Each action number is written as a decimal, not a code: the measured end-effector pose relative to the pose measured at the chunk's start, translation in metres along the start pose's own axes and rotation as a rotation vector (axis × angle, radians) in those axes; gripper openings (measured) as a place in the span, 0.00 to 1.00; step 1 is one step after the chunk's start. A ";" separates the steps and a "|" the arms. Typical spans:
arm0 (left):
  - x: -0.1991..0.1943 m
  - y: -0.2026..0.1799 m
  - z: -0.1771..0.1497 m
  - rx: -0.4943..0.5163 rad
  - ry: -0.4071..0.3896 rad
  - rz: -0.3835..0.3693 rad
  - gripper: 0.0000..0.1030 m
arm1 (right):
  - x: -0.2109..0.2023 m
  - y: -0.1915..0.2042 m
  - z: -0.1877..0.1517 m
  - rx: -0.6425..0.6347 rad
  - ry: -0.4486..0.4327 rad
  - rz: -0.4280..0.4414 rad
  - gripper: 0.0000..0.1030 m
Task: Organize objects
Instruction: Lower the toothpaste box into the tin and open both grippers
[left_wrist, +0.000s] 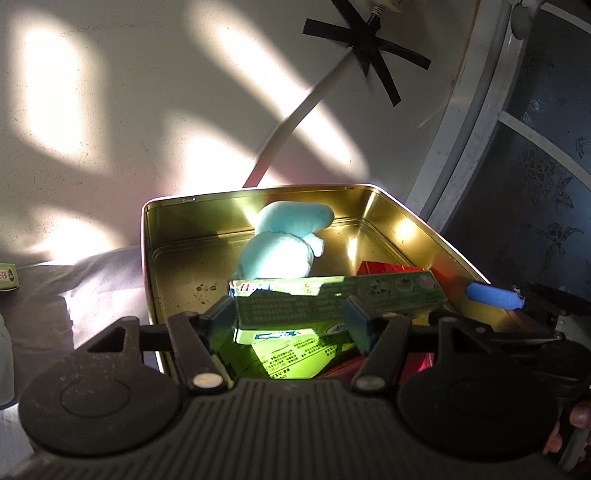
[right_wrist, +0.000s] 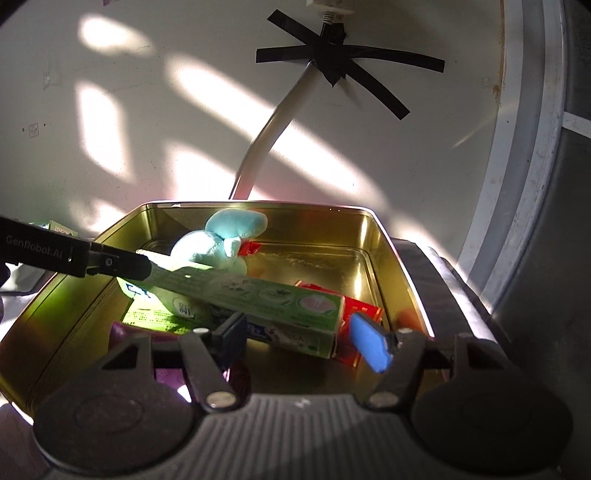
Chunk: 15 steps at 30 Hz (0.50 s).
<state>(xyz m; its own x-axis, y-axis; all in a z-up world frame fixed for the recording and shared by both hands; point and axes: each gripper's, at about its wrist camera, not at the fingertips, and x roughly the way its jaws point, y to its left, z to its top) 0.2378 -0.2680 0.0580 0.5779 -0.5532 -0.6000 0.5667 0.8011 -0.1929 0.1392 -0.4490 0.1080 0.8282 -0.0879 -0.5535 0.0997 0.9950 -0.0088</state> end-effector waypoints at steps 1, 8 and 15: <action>-0.008 -0.003 -0.002 0.010 -0.006 0.011 0.65 | -0.008 0.001 -0.002 0.018 -0.020 0.006 0.62; -0.073 -0.031 -0.037 0.116 -0.074 0.071 0.65 | -0.075 0.010 -0.030 0.160 -0.153 0.049 0.62; -0.116 -0.034 -0.084 0.149 -0.094 0.149 0.66 | -0.116 0.036 -0.067 0.235 -0.177 0.097 0.62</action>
<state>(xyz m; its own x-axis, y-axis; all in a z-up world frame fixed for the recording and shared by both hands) 0.1020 -0.2123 0.0688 0.7095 -0.4562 -0.5372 0.5479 0.8364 0.0134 0.0099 -0.3996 0.1165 0.9214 -0.0201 -0.3881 0.1227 0.9626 0.2414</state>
